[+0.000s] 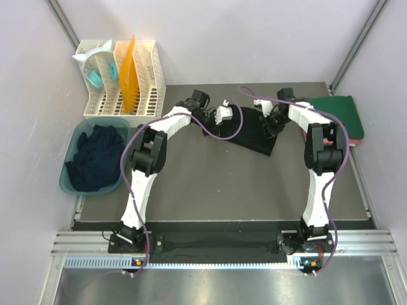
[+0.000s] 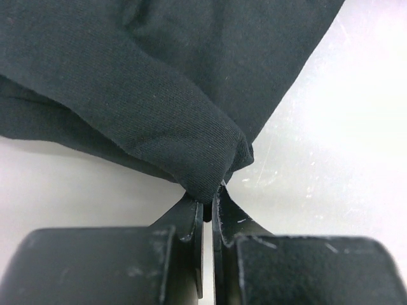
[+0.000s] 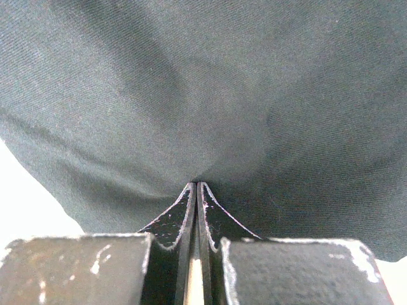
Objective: Fold and stack the t-shirts
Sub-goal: Smooth out wrinkles on the folded tshirt
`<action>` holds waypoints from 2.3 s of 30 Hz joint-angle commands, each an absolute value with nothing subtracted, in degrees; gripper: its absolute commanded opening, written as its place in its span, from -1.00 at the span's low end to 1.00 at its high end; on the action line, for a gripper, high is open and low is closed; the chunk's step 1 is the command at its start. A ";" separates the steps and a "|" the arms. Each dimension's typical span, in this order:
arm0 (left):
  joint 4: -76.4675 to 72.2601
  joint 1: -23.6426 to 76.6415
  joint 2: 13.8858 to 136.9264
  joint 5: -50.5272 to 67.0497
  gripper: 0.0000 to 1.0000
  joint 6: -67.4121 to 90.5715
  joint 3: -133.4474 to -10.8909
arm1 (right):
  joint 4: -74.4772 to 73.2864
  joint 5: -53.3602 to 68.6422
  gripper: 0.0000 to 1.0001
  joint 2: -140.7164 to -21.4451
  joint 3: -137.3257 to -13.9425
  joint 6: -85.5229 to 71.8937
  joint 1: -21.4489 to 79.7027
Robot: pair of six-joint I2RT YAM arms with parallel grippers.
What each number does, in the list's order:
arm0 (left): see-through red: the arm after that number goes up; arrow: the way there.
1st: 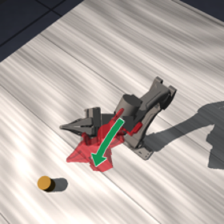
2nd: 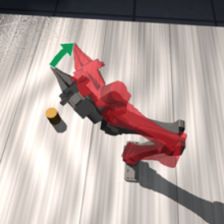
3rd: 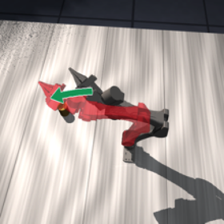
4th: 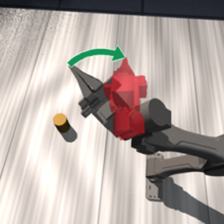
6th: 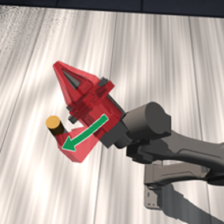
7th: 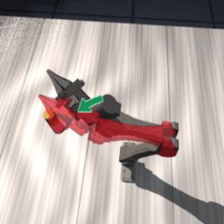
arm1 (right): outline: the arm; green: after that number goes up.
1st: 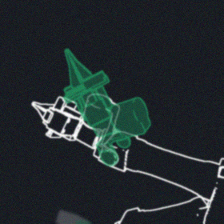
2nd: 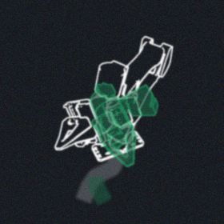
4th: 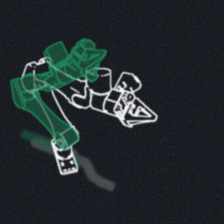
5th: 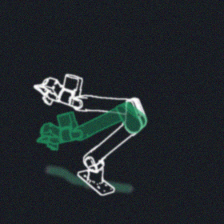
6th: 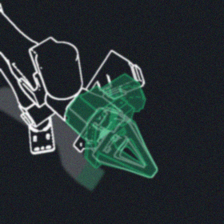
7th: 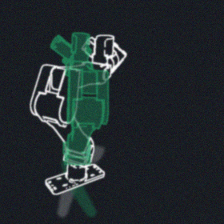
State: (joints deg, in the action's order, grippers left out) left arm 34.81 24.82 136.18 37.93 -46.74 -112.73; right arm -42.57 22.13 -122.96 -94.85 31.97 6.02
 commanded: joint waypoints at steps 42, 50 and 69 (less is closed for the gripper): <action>25.66 17.83 118.83 35.84 0.23 -38.67 -112.06 | -39.46 12.05 0.74 -103.19 -91.68 36.29 8.44; 22.08 28.82 119.70 23.05 0.87 -65.51 -101.64 | -36.83 -1.38 0.99 -93.80 -82.01 46.04 8.00; -31.37 32.08 130.32 21.01 0.96 -83.14 -93.16 | -40.25 -7.03 0.99 -77.52 -70.75 51.68 0.44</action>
State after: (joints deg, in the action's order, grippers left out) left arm -17.26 30.85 127.15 18.68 -77.10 -95.18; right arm -39.55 -6.44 -79.44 -71.96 50.04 1.30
